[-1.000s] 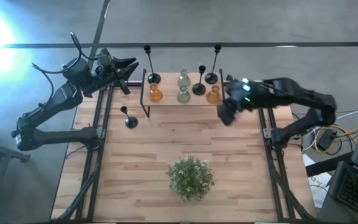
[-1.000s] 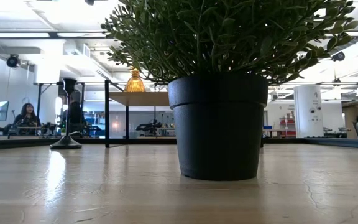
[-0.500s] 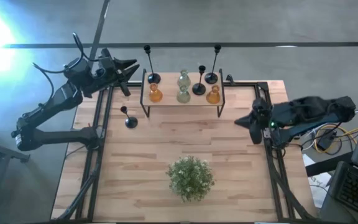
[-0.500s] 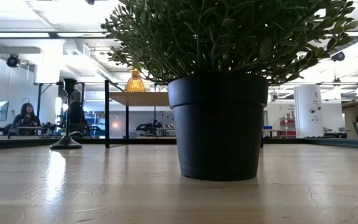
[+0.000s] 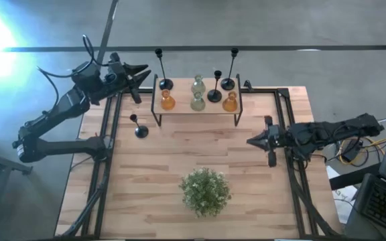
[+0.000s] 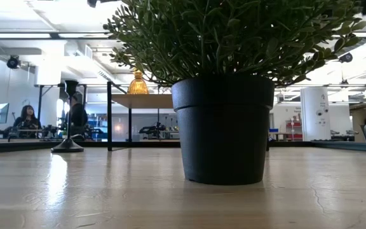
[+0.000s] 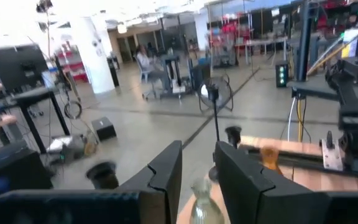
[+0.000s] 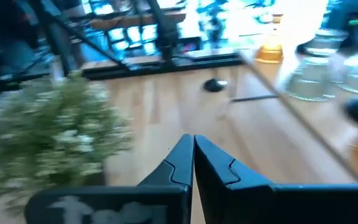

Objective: Pick & Place candle stick holders
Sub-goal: Put the small black candle holder on the shelf

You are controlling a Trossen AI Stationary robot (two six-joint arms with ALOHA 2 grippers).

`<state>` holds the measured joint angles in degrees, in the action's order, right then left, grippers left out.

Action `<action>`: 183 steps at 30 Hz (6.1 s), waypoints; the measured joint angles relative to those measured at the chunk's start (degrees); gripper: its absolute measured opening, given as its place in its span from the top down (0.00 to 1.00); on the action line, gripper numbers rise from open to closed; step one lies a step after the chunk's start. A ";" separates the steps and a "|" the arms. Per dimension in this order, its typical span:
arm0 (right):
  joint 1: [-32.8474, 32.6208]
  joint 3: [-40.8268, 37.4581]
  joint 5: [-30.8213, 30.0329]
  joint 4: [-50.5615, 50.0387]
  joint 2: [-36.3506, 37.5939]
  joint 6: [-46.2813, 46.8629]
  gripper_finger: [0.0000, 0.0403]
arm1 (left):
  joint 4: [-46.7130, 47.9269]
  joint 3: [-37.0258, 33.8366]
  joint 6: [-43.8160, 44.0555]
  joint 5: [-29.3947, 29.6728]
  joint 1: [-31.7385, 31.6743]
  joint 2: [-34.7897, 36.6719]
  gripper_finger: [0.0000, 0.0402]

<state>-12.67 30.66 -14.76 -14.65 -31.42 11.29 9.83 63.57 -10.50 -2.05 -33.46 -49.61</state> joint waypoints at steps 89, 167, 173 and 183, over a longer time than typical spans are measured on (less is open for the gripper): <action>14.46 -7.33 0.08 -10.58 26.01 1.60 0.98 | 42.41 -31.55 36.57 2.27 -0.14 19.98 0.83; 14.46 -7.33 0.10 -10.58 26.03 1.60 0.98 | 21.54 -47.46 42.11 22.49 17.89 19.65 0.63; 14.48 -7.33 0.08 -10.58 26.03 1.60 0.98 | 24.33 -45.65 43.12 26.09 17.88 20.43 0.63; 14.47 -7.33 0.09 -10.59 26.03 1.60 0.98 | 17.29 -46.70 39.92 29.51 17.84 20.55 0.63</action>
<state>1.79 23.33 -14.67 -25.24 -5.39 12.88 27.12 16.88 29.42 27.46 -15.62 -29.06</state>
